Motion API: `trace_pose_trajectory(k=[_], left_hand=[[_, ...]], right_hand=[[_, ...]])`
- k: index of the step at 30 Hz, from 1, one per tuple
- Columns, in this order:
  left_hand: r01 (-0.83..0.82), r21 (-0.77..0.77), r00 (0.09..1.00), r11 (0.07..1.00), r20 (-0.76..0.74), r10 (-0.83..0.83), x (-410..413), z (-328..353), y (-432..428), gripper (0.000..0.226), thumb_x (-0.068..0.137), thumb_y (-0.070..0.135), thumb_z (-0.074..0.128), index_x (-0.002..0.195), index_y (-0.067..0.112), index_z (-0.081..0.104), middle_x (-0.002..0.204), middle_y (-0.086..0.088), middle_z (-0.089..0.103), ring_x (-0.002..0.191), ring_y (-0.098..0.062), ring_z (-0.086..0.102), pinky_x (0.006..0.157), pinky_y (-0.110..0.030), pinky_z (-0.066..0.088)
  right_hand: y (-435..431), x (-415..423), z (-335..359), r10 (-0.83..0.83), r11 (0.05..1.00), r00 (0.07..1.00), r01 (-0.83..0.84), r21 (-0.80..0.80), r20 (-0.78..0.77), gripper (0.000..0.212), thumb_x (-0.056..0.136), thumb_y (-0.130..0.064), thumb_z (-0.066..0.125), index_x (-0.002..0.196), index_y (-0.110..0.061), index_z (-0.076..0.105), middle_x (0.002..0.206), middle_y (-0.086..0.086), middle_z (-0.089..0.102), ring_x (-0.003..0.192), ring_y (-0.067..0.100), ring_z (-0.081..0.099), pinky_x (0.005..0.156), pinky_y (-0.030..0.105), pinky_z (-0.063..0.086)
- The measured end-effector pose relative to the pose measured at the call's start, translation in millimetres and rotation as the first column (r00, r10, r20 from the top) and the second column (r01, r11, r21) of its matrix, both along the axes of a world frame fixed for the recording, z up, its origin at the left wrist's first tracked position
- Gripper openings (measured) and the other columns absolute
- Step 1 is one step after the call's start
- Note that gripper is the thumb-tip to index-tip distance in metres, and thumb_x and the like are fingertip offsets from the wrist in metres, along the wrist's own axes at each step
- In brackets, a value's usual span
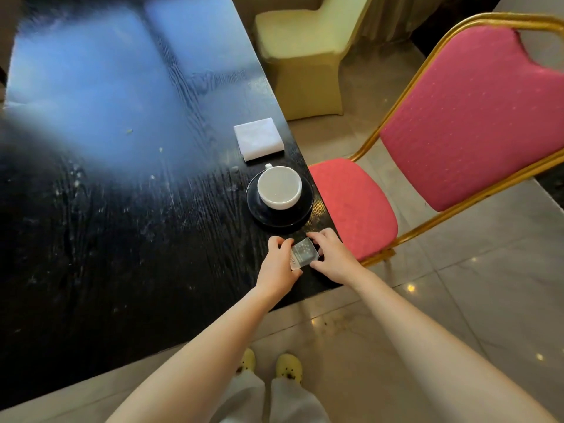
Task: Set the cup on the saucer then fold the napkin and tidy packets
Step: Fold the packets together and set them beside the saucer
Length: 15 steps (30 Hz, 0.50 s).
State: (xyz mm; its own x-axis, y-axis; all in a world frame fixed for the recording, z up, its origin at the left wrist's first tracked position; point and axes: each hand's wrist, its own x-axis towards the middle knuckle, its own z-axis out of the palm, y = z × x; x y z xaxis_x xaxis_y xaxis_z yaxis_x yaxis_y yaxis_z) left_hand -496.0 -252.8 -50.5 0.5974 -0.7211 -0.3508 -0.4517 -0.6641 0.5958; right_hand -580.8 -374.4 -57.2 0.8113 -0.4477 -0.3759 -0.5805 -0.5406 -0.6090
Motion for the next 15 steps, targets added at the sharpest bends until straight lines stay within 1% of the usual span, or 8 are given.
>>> trace_pose_trajectory(k=[3,6,9,11,13,15], left_hand=[[-0.002,-0.018,1.000,1.000,0.009,0.003,-2.5,-2.7,-1.3,0.067,0.082,0.017,0.067,0.140,0.010,0.035,0.138,-0.004,0.032,0.114,-0.018,0.051,0.096,-0.026,0.045],[-0.038,-0.036,0.999,0.999,0.003,0.038,-3.9,-4.6,-3.4,0.063,0.084,0.016,0.065,0.139,0.010,0.036,0.137,-0.004,0.033,0.112,-0.018,0.052,0.094,-0.025,0.045],[-0.027,-0.027,1.000,0.999,0.003,0.027,-3.7,-5.4,-3.2,0.064,0.084,0.016,0.064,0.140,0.011,0.034,0.138,-0.004,0.033,0.112,-0.018,0.052,0.093,-0.026,0.045],[-0.002,0.012,1.000,1.000,0.012,0.002,-0.6,-5.4,-2.1,0.070,0.082,0.019,0.068,0.142,0.013,0.032,0.140,-0.004,0.031,0.115,-0.019,0.052,0.095,-0.028,0.046],[0.041,0.084,0.999,0.996,0.013,-0.042,6.2,-2.8,-0.9,0.077,0.079,0.023,0.071,0.143,0.014,0.028,0.142,-0.005,0.030,0.116,-0.020,0.052,0.094,-0.031,0.049],[0.100,0.187,0.994,0.977,0.014,-0.104,14.2,6.9,-0.7,0.083,0.077,0.026,0.073,0.144,0.016,0.025,0.141,-0.007,0.031,0.111,-0.023,0.055,0.087,-0.033,0.054]], right_hand=[[2.3,1.8,-2.8,-0.007,0.999,1.000,0.007,-0.037,-0.001,0.059,0.083,-0.010,0.063,0.138,-0.011,0.039,0.126,0.005,0.039,0.102,0.020,0.053,0.089,0.036,0.049],[2.4,2.5,-6.8,-0.030,0.998,1.000,0.030,-0.052,-0.008,0.058,0.083,-0.008,0.063,0.136,-0.010,0.040,0.127,0.005,0.039,0.103,0.020,0.054,0.090,0.036,0.050],[3.0,4.1,-7.9,-0.016,0.998,0.999,0.014,-0.067,-0.031,0.059,0.083,-0.009,0.063,0.136,-0.010,0.038,0.128,0.006,0.039,0.108,0.022,0.052,0.092,0.038,0.049],[2.6,5.7,-5.6,-0.004,0.997,0.999,0.000,-0.072,-0.054,0.061,0.082,-0.010,0.064,0.137,-0.009,0.036,0.128,0.008,0.039,0.110,0.024,0.052,0.093,0.038,0.048],[0.9,8.3,-2.0,0.018,0.998,0.994,-0.024,-0.055,-0.105,0.065,0.081,-0.011,0.065,0.138,-0.009,0.034,0.131,0.009,0.038,0.113,0.025,0.051,0.095,0.040,0.047],[0.2,11.9,6.6,0.058,0.996,0.983,-0.070,-0.062,-0.174,0.068,0.080,-0.015,0.067,0.138,-0.010,0.033,0.132,0.010,0.037,0.116,0.028,0.050,0.096,0.042,0.046]])
